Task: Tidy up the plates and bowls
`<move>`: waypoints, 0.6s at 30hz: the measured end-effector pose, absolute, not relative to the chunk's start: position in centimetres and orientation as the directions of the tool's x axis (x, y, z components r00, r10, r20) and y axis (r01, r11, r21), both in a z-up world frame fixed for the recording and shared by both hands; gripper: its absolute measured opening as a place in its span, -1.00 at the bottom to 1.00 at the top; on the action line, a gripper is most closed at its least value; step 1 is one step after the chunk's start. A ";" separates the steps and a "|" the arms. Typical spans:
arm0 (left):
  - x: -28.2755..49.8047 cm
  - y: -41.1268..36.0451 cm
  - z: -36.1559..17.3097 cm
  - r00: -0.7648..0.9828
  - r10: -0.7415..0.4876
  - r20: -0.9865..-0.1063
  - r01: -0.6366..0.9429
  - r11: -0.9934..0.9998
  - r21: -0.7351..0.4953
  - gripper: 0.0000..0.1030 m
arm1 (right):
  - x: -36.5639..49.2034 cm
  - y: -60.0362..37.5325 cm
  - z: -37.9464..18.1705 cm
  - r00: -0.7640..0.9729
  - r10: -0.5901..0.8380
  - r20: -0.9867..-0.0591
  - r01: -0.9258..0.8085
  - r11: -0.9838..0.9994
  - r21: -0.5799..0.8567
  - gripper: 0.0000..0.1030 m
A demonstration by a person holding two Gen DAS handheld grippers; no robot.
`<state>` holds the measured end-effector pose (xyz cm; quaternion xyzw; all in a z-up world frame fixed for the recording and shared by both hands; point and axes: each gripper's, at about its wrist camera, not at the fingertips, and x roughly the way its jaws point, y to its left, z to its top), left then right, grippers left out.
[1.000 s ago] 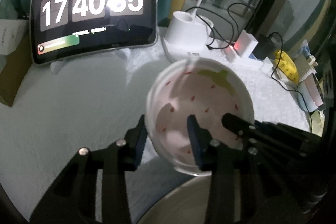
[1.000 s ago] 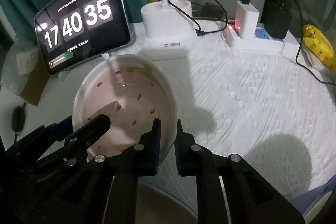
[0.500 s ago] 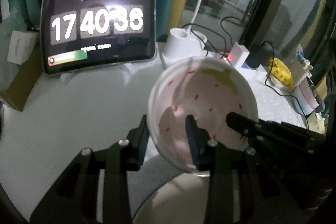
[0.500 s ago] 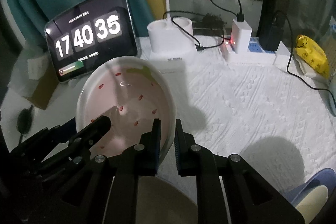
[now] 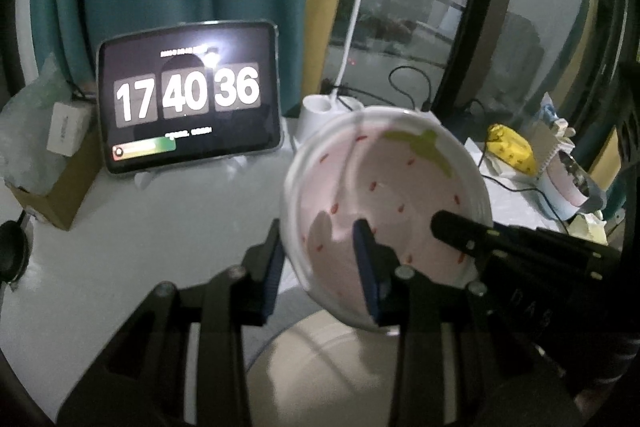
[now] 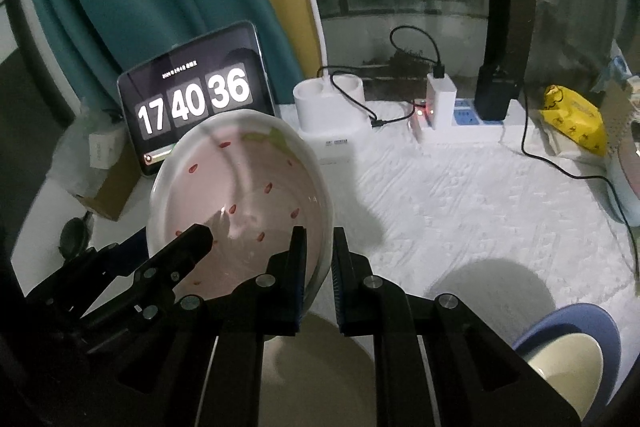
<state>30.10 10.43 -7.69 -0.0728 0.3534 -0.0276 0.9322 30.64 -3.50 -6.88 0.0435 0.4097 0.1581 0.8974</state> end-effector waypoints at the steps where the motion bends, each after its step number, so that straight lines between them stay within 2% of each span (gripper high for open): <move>1: 29.9 10.4 -7.6 0.750 -0.104 -0.653 0.002 0.988 -0.155 -0.33 | 30.3 -3.7 -6.7 0.617 0.320 -0.719 -0.249 0.946 0.207 -0.76; 18: 26.6 7.1 -5.2 0.776 -0.124 -0.618 0.048 0.989 -0.139 -0.33 | 26.5 -7.4 -4.5 0.656 0.334 -0.677 -0.233 0.943 0.239 -0.76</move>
